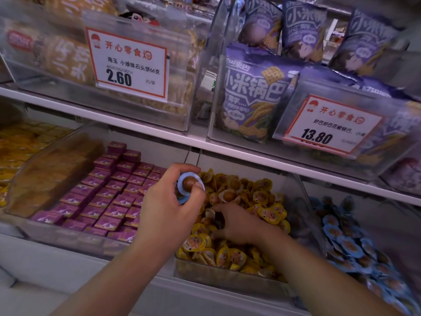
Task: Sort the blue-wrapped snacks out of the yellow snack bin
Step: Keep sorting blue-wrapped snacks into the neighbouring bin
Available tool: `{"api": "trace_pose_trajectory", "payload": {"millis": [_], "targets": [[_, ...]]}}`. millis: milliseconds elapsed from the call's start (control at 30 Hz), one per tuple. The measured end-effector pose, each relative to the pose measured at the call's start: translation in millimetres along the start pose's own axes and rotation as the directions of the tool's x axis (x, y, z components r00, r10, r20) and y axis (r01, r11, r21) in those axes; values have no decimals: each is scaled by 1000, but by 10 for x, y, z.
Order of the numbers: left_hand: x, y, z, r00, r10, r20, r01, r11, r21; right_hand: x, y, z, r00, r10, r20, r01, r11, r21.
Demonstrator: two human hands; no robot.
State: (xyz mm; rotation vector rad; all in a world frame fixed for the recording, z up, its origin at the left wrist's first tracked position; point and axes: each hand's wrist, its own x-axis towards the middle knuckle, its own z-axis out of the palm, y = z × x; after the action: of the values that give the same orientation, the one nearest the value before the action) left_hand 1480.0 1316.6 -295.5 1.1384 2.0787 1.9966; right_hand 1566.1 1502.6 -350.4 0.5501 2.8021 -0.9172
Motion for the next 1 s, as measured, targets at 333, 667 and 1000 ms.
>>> {"api": "trace_pose_trajectory", "payload": {"millis": [333, 667, 1000], "targets": [[10, 5, -39, 1000, -22, 17, 23, 999, -26, -107, 163, -558, 966, 209, -149, -256, 838, -482], [-22, 17, -47, 1000, -9, 26, 9, 1000, 17, -20, 15, 87, 950, 173, -261, -247, 926, -285], [18, 17, -31, 983, 169, 72, -180, 967, 182, -458, -274, -555, 788, 221, -575, -1, 934, 358]]}}
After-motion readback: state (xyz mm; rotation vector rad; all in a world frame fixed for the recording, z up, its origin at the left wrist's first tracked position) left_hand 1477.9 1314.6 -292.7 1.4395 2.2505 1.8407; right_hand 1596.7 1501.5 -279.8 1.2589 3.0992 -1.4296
